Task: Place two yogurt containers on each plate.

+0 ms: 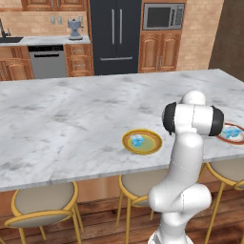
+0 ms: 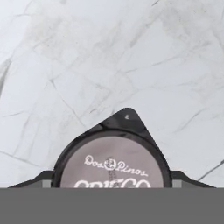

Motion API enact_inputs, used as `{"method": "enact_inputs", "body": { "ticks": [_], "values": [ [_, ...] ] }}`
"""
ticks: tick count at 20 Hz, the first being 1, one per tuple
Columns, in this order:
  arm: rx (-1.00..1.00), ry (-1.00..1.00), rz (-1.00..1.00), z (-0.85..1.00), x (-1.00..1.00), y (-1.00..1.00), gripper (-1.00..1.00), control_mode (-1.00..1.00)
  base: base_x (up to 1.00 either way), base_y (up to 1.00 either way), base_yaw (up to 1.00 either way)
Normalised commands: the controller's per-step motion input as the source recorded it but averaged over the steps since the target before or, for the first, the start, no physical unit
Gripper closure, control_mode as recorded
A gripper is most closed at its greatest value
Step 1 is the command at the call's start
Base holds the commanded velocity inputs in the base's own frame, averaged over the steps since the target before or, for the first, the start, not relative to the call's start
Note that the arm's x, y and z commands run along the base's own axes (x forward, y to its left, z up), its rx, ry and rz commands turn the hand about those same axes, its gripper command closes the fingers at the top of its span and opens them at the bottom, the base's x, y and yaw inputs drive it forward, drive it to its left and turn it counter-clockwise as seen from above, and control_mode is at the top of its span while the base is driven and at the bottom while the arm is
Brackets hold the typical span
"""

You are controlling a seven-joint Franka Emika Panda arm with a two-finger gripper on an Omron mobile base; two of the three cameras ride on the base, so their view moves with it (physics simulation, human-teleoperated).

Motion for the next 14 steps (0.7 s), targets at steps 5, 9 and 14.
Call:
{"method": "enact_inputs", "body": {
  "ticks": [5,9,14],
  "values": [
    [0.0,-0.01,0.0,0.01,-0.02,0.02,1.0,-1.0,0.0,0.0,0.0],
    [0.0,0.0,0.0,0.15,-0.09,0.07,1.0,-1.0,0.0,0.0,0.0],
    [0.0,0.0,0.02,0.3,-0.37,0.25,1.0,-1.0,0.0,0.0,0.0]
  ]
}}
